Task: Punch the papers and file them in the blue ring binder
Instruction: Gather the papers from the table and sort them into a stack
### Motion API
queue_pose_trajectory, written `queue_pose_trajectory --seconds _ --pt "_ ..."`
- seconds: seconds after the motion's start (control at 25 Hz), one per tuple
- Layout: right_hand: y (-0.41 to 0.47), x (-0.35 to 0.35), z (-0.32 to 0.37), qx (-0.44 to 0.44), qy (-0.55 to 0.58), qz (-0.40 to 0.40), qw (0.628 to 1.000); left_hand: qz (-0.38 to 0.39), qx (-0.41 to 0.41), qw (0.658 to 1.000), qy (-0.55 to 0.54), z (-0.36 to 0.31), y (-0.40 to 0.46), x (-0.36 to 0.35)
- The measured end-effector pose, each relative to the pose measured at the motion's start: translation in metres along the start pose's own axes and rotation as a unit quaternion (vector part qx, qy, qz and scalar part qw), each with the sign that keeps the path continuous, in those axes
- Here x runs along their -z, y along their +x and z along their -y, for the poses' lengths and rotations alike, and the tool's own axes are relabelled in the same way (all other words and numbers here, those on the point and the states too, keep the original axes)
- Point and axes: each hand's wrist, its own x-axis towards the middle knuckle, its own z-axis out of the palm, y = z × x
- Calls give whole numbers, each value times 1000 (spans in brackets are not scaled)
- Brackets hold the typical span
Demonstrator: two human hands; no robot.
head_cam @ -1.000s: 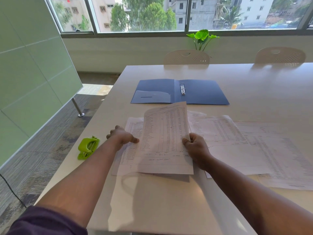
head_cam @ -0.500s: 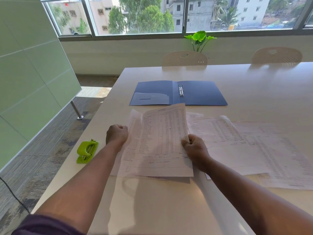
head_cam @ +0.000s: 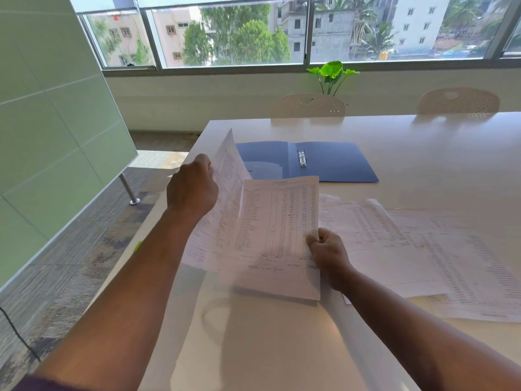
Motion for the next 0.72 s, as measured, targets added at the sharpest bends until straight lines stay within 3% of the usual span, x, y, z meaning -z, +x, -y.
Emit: queue_pose_trajectory --seconds 0.36,0.72 --pt "-10 2 6 3 41 -34 999 -36 -68 996 -56 -24 17 47" --pt "-19 6 27 -26 171 7 985 41 65 975 -209 4 29 13"
